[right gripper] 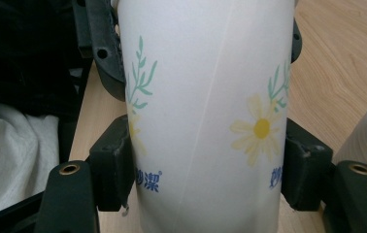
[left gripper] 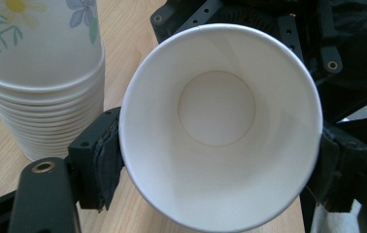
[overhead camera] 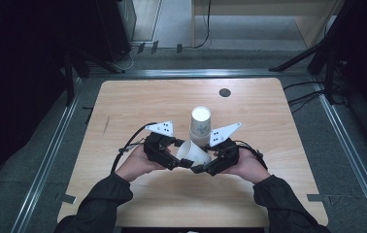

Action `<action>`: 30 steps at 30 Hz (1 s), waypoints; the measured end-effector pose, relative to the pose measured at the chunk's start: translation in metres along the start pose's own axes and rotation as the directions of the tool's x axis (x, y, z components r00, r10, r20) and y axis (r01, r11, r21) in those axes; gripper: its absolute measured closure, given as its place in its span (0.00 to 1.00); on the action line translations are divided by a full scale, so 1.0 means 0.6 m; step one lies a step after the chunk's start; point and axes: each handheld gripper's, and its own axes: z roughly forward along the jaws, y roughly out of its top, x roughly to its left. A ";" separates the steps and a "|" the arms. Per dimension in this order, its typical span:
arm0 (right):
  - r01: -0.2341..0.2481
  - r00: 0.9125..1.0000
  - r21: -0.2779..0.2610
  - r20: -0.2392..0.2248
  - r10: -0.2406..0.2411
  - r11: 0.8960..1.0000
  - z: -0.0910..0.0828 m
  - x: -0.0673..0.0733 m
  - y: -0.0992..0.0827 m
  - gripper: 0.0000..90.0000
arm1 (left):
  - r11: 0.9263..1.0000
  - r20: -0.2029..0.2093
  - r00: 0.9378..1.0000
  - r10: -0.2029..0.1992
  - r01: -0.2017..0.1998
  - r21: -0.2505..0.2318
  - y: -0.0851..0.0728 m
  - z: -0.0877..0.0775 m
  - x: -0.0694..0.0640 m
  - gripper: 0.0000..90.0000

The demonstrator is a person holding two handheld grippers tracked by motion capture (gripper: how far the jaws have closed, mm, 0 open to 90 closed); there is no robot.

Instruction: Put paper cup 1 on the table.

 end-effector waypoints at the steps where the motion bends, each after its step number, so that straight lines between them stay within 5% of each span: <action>1: -0.006 1.000 0.003 -0.001 0.006 1.000 0.000 0.000 0.000 0.37 | 1.000 0.000 1.000 0.000 0.000 0.000 0.000 0.000 0.000 0.24; 14: -0.004 1.000 0.031 -0.003 0.004 1.000 0.004 0.002 -0.001 0.33 | 0.999 -0.005 1.000 0.023 -0.023 0.031 0.002 -0.003 -0.002 0.27; 30: -0.027 0.994 0.115 0.104 0.015 0.993 -0.002 0.001 -0.025 0.24 | 0.995 -0.079 0.997 0.012 -0.004 0.100 0.004 -0.051 0.018 0.27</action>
